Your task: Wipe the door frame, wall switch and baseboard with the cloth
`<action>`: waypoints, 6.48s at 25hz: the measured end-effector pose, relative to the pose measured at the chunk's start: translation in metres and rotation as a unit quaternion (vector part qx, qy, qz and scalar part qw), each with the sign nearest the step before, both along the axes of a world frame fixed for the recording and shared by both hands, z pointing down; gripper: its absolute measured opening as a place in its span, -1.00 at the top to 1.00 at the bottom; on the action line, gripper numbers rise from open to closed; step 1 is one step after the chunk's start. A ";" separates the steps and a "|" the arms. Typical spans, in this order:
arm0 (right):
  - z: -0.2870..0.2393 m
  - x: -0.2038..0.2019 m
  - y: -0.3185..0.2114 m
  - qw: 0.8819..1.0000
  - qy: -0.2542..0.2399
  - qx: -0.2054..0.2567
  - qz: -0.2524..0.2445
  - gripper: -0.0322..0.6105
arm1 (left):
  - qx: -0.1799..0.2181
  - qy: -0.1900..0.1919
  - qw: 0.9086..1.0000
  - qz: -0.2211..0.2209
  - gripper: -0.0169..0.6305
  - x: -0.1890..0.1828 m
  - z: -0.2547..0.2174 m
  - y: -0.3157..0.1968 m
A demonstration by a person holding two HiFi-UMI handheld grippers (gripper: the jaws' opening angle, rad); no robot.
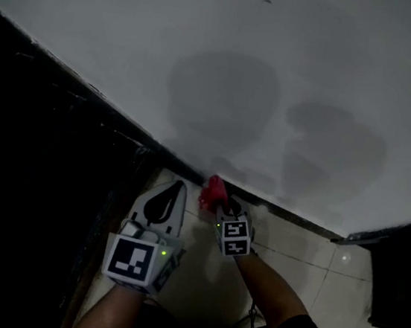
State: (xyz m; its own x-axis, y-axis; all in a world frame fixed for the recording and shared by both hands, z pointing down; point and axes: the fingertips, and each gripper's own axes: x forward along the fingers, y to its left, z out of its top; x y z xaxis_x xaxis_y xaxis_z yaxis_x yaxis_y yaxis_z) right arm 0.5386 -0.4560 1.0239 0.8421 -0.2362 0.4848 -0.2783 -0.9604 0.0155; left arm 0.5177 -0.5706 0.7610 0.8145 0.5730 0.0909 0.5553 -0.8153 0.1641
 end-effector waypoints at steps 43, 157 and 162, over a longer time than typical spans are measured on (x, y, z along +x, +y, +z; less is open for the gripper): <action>0.094 -0.062 0.201 0.963 -0.131 0.034 0.232 0.72 | 0.050 0.031 0.979 0.196 0.97 -0.062 0.006 0.109; 0.098 -0.083 0.233 0.975 -0.101 0.021 0.196 0.72 | 0.134 -0.028 0.932 0.335 0.97 -0.120 0.062 0.209; 0.098 -0.103 0.265 0.972 -0.101 0.008 0.214 0.72 | 0.142 -0.022 0.926 0.349 0.97 -0.128 0.067 0.219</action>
State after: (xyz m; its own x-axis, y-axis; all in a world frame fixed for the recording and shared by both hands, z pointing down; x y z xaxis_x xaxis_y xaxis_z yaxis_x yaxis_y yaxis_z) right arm 0.4358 -0.1911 1.1217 0.7529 0.1049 0.6497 0.1504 -0.9885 -0.0146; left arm 0.3898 -0.3514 0.8279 0.2474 0.9063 0.3426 0.9609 -0.2748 0.0331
